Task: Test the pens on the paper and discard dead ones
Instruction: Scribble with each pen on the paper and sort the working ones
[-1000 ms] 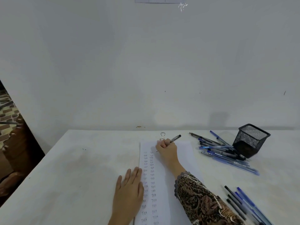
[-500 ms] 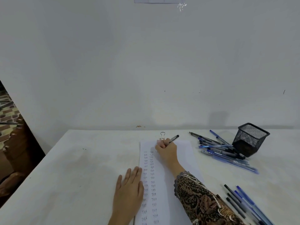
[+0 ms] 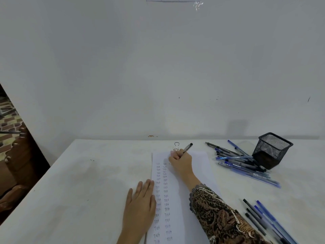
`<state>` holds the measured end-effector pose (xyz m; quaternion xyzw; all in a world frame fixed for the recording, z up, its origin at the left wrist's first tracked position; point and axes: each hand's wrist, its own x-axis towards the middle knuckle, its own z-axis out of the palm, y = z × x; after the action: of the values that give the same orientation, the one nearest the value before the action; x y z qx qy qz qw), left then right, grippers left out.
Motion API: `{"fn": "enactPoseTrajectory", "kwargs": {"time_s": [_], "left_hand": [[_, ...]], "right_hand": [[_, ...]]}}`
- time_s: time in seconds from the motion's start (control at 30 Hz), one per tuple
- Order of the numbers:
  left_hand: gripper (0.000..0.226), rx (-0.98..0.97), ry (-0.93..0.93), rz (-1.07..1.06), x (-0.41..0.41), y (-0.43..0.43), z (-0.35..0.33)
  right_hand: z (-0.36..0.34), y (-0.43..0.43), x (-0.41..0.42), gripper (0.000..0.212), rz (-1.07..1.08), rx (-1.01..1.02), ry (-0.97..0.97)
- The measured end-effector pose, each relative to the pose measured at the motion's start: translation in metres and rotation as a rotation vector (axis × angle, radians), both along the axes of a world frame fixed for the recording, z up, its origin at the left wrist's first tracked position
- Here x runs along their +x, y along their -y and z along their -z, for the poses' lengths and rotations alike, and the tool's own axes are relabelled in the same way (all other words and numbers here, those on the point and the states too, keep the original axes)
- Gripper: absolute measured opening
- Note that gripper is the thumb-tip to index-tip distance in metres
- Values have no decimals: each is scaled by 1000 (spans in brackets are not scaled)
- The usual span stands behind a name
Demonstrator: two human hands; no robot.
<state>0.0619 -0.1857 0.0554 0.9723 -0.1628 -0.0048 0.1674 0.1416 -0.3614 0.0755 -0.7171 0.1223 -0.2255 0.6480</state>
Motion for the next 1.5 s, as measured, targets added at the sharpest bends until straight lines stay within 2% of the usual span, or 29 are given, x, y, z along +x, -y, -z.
{"fn": "enactPoseTrajectory", "kwargs": {"time_s": [0.3, 0.5, 0.6, 0.67, 0.77, 0.87, 1.0, 1.13, 1.2, 1.27, 1.33, 1.4, 1.43, 1.5], "left_hand": [[92, -1, 5, 0, -1, -1, 0], [93, -7, 8, -1, 0, -1, 0], [92, -10, 14, -3, -1, -1, 0], [92, -17, 20, -5, 0, 0, 1], [92, -16, 38, -4, -1, 0, 1], [92, -40, 43, -7, 0, 0, 2], [91, -46, 68, -9, 1, 0, 7], [92, -75, 70, -16, 0, 0, 6], [94, -36, 65, -18, -1, 0, 3], [94, -20, 65, -18, -2, 0, 2], [94, -28, 58, -16, -2, 0, 2], [94, -41, 56, -14, -2, 0, 3], [94, -41, 59, -13, -1, 0, 4], [93, -31, 61, -14, -1, 0, 6]], "right_hand": [[3, 1, 4, 49, 73, 18, 27], [8, 1, 7, 52, 41, 66, 21], [6, 9, 4, 51, 72, 220, 0], [-1, 16, -2, 43, 27, 406, 14], [-8, 23, -9, 46, 14, 697, 11], [-6, 25, -20, 44, -4, 856, 12], [-2, 26, -43, 41, -27, 1058, 127], [1, 26, -58, 26, -27, 1241, 203], [1, 25, -65, 20, -27, 1289, 240], [4, 25, -70, 26, 1, 1300, 285], [5, 24, -75, 17, 5, 1276, 347], [9, 24, -80, 44, -10, 1258, 410], [10, 25, -83, 50, -13, 1260, 430], [5, 23, -92, 47, -27, 1266, 456]]}}
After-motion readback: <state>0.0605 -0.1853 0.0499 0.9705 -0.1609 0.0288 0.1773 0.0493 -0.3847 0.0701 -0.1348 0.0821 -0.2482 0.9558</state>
